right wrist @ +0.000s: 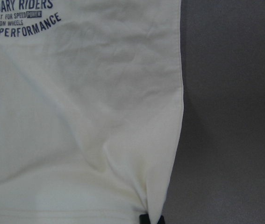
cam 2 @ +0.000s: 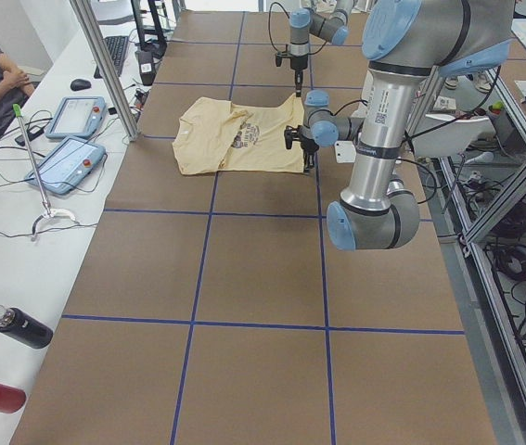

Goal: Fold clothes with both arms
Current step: 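Grasp both hem corners with the left and right grippers, then lift the hem with both grippers and lay it over onto the collar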

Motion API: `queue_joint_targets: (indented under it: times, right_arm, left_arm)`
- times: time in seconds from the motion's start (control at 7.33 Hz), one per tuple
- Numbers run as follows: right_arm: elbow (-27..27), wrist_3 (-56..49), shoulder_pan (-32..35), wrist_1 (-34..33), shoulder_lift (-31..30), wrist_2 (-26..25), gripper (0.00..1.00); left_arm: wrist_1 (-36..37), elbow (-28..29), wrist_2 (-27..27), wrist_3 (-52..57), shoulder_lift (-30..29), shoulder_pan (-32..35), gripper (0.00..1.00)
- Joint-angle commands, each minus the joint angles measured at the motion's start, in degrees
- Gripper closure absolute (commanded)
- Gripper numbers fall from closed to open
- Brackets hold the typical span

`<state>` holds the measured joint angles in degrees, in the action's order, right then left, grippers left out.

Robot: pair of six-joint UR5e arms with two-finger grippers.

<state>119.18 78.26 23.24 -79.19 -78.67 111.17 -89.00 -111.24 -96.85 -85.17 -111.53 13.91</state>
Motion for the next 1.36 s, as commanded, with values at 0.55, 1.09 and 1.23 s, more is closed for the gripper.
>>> queue_joint_targets:
  times: [0.55, 1.09, 1.23]
  right_arm:
    - [7.19, 0.06, 3.65, -0.09, -4.63, 9.49, 1.0]
    - [9.05, 0.14, 2.77, -0.09, -7.02, 21.44, 1.0]
    - [8.97, 0.14, 2.77, -0.09, -7.11, 22.16, 1.0]
  left_arm:
    - [11.64, -17.06, -3.61, -0.09, 0.61, 0.5, 1.0]
    - [19.37, -23.65, -7.38, -0.18, 1.14, -0.02, 1.0]
    - [19.65, -23.49, -7.65, -0.18, 1.14, -0.28, 1.0]
